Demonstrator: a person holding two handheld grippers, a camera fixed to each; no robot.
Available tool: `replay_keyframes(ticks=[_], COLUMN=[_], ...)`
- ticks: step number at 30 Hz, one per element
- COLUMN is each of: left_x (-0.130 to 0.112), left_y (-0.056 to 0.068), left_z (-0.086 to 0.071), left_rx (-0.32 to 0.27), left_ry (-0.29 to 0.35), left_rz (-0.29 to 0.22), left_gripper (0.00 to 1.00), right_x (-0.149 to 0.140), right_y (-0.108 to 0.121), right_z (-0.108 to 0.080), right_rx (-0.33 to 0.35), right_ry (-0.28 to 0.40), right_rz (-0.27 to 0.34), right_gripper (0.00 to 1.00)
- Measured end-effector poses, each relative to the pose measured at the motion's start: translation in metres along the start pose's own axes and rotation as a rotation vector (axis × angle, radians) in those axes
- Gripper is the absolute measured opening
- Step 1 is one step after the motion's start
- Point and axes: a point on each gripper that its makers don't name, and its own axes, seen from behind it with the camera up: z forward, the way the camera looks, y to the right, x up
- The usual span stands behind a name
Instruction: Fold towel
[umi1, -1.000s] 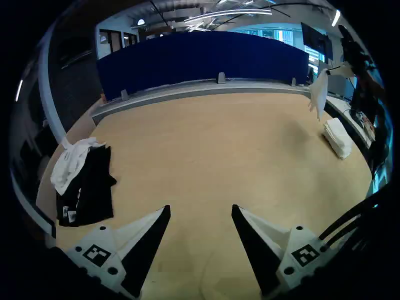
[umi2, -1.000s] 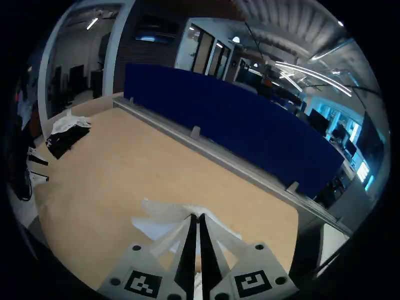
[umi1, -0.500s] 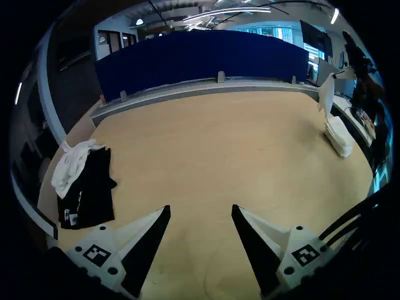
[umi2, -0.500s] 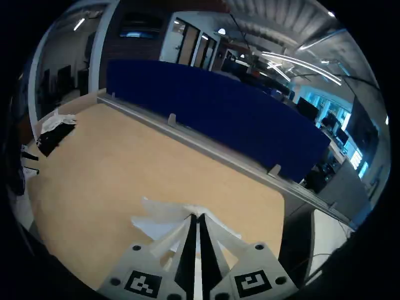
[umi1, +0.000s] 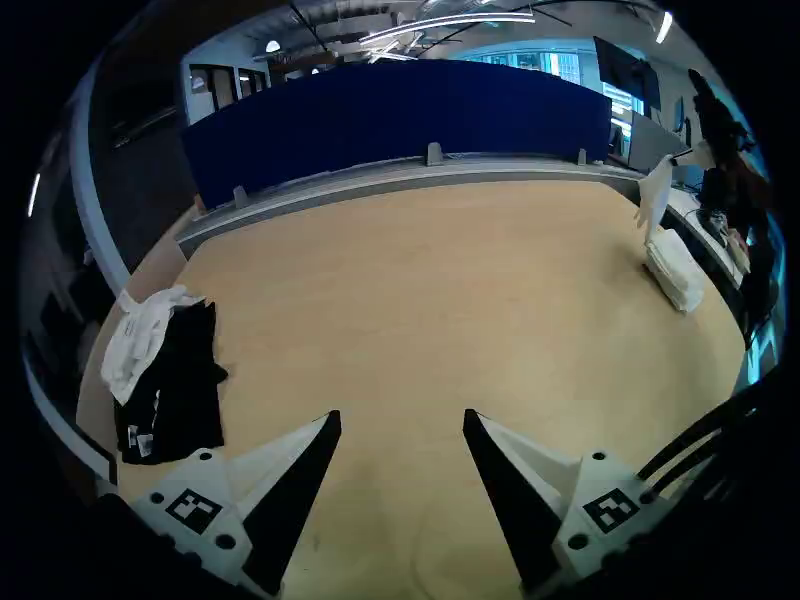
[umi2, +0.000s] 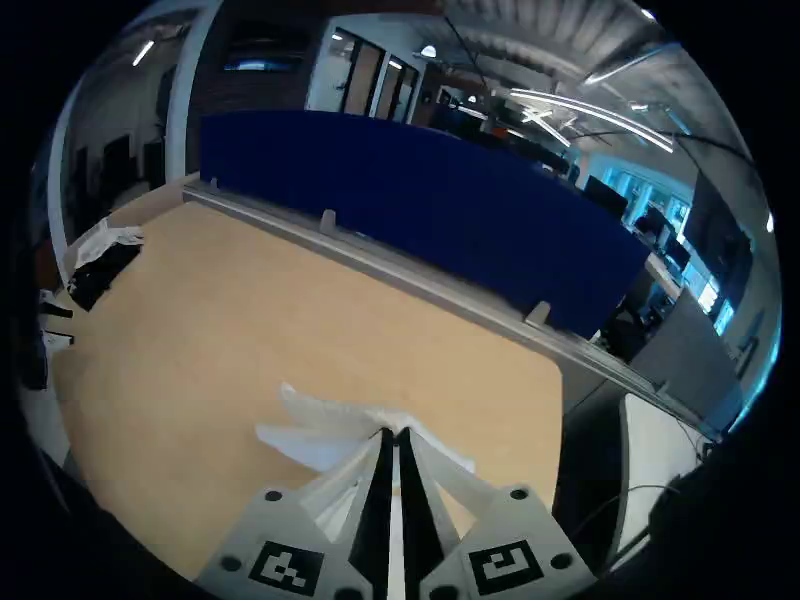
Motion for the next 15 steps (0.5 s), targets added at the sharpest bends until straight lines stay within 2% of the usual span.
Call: replay_keyframes(ticks=[9, 15], left_x=[0.002, 0.000], left_y=[0.003, 0.005], left_z=[-0.003, -0.007], left_rx=[-0.004, -0.005], left_ry=[0.003, 0.002], left_rz=[0.007, 0.011], left_gripper=[0.90, 0.90], right_x=[-0.036, -0.075], right_y=[0.009, 0.012], right_z=[-0.019, -0.029], right_rx=[-0.025, -0.042], right_ry=[-0.039, -0.083], right_rz=[0.033, 0.076], right_gripper=[0.04, 0.04])
